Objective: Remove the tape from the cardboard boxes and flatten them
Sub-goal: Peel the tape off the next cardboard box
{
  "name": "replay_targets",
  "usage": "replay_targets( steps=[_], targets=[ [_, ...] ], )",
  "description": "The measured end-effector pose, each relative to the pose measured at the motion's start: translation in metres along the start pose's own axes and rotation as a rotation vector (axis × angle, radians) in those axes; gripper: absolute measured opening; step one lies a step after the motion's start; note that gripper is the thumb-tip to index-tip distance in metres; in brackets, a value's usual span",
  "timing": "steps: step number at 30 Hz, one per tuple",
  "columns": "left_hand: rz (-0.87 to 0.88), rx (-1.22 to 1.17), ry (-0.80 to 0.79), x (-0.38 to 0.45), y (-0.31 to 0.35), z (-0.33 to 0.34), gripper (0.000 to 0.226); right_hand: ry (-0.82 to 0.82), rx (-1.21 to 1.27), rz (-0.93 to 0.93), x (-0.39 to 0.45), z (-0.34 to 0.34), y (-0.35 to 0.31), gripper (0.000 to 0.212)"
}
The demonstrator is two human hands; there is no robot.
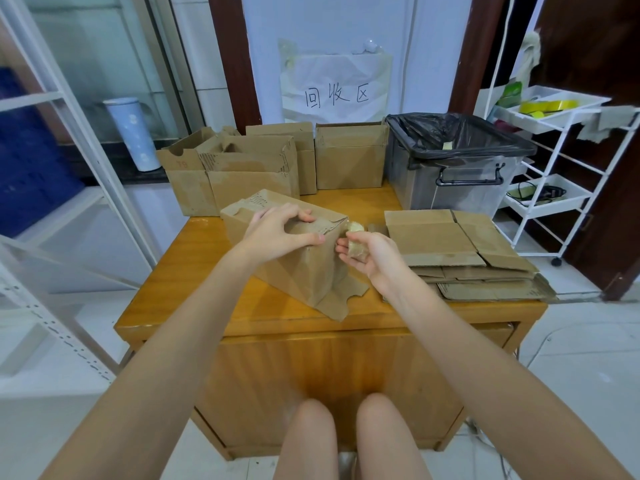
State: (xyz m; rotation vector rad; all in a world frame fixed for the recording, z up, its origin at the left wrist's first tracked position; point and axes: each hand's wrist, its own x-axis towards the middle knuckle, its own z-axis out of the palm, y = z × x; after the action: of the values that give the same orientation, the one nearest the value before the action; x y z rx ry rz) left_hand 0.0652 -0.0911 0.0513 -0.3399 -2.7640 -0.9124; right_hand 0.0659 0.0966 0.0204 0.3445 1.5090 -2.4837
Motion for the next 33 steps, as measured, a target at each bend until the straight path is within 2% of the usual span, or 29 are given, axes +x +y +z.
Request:
replay_targets(
  steps=[7,12,17,21,24,27,33],
  targets=[
    [0.009,0.001,-0.002,-0.001,0.0,-0.001,0.035,-0.067,0.08,-0.015,-0.006,-0.004,0.006,0.009],
    [0.006,0.007,0.005,0.0,0.001,-0.001,0.035,-0.051,0.158,-0.01,-0.007,-0.004,0.01,0.006],
    [0.004,0.002,0.003,-0.001,0.001,-0.001,0.034,0.053,0.189,-0.028,-0.009,-0.004,0.009,0.004],
    [0.001,0.001,0.007,-0.002,0.001,-0.001,0.036,0.141,0.299,-0.045,-0.007,-0.001,0.008,0.013],
    [0.001,-0.007,0.01,-0.003,0.004,-0.001,0.038,0.185,0.293,-0.036,-0.005,-0.002,0.012,0.026],
    [0.001,-0.007,0.012,-0.004,0.005,-0.002,0.04,0.158,0.31,-0.027,-0.006,-0.001,0.011,0.011],
    [0.0,-0.002,0.01,-0.005,0.005,-0.001,0.04,0.145,0.256,-0.022,-0.005,0.002,0.0,0.009]
  ],
)
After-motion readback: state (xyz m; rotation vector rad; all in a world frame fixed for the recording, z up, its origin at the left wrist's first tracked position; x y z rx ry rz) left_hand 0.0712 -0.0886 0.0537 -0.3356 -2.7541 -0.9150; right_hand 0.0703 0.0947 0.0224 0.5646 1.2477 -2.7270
